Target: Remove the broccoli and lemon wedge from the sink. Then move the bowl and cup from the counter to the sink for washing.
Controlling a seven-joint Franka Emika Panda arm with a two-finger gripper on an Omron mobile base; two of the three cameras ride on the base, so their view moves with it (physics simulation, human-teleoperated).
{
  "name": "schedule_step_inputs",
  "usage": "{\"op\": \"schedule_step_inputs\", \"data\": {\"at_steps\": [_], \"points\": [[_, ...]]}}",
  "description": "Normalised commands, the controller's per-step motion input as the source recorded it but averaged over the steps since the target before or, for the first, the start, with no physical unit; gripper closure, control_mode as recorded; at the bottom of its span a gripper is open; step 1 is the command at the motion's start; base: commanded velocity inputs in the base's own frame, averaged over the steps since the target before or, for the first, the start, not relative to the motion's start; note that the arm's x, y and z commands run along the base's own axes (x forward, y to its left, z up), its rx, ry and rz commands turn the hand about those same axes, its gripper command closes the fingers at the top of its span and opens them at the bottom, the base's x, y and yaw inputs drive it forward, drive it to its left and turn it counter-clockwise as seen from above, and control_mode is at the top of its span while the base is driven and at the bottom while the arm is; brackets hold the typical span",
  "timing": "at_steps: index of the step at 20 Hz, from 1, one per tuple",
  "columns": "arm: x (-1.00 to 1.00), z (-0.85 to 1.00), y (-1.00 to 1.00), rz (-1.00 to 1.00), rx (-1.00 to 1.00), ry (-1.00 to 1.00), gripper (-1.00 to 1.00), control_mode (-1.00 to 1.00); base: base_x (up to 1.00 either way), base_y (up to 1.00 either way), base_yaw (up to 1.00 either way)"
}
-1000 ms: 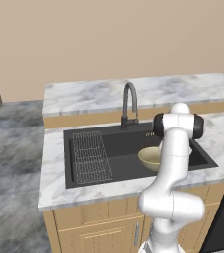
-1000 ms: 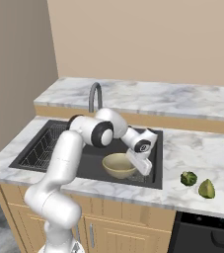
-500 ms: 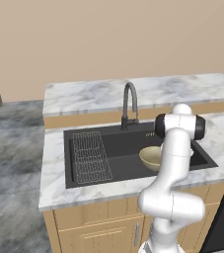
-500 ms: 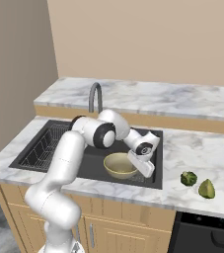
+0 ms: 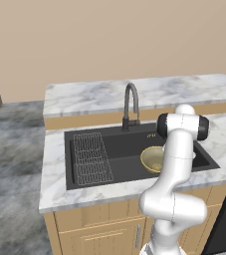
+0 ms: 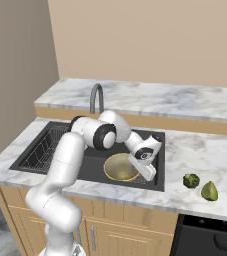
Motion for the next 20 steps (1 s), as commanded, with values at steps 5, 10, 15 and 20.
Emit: {"op": "schedule_step_inputs", "data": {"at_steps": [5,10,15,20], "points": [[-0.06,0.01,0.0,0.0,0.0,-0.1,-1.0,-1.0,0.0,0.0,0.0],[-0.03,0.15,0.0,0.0,0.0,-0.09,-1.0,-1.0,0.0,0.0,0.0],[0.0,0.28,0.0,0.0,-0.01,-0.05,-1.0,-1.0,0.0,0.0,0.0],[0.0,0.31,0.0,0.0,-0.06,-0.01,-1.0,-1.0,0.0,0.0,0.0]]}}
